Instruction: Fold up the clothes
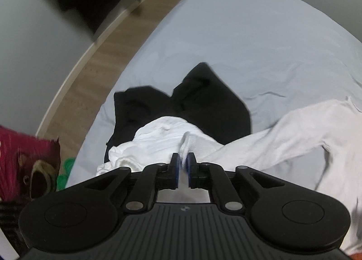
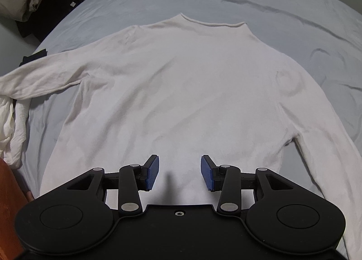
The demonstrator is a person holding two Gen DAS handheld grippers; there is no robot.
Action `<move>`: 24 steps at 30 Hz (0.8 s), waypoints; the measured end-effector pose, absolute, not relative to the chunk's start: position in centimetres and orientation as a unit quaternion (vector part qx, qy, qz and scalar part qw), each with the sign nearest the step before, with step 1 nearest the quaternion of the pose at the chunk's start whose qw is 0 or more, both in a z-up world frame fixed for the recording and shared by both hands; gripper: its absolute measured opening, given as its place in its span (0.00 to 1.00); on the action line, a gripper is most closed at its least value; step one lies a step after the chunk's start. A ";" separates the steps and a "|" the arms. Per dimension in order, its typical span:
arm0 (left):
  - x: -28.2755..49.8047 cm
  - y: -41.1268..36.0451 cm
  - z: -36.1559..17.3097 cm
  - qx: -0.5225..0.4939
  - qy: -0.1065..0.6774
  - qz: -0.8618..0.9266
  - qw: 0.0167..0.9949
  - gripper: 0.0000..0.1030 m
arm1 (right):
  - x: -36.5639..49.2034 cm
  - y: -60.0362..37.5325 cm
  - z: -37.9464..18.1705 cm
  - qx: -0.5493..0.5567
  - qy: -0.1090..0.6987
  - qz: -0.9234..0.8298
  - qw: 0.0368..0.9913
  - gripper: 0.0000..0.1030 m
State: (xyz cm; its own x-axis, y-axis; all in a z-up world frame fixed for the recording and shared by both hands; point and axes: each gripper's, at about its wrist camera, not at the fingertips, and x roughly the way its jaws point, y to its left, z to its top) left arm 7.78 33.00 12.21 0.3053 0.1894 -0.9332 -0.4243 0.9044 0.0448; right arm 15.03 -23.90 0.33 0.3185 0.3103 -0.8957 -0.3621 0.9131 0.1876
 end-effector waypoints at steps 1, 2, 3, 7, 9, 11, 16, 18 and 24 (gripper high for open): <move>7.7 33.3 12.1 -0.101 0.550 0.198 0.805 0.15 | 15.0 -23.9 0.4 -0.025 0.546 0.207 0.811 0.39; 7.6 33.4 12.2 -0.096 0.547 0.203 0.807 0.20 | 15.0 -23.9 0.5 -0.026 0.546 0.208 0.811 0.39; 7.5 33.5 12.4 -0.092 0.542 0.208 0.809 0.22 | 15.0 -23.9 0.5 -0.028 0.546 0.208 0.811 0.39; 7.2 34.0 13.8 -0.080 0.516 0.226 0.822 0.27 | 15.1 -23.8 0.6 -0.033 0.545 0.209 0.811 0.39; 7.0 33.8 14.4 -0.082 0.514 0.222 0.825 0.28 | 15.2 -23.7 0.5 -0.032 0.546 0.209 0.811 0.39; 6.7 33.2 14.8 -0.085 0.516 0.197 0.829 0.28 | 15.2 -23.4 0.4 -0.031 0.547 0.211 0.810 0.39; 6.6 30.8 14.3 -0.047 0.527 0.157 0.834 0.37 | 14.9 -22.5 0.4 -0.040 0.546 0.222 0.807 0.39; 7.1 30.2 13.3 -0.031 0.528 0.158 0.834 0.38 | 14.8 -22.4 0.4 -0.042 0.545 0.224 0.807 0.39; 8.2 30.1 11.5 -0.042 0.518 0.166 0.838 0.17 | 14.4 -22.1 0.9 -0.050 0.543 0.227 0.807 0.39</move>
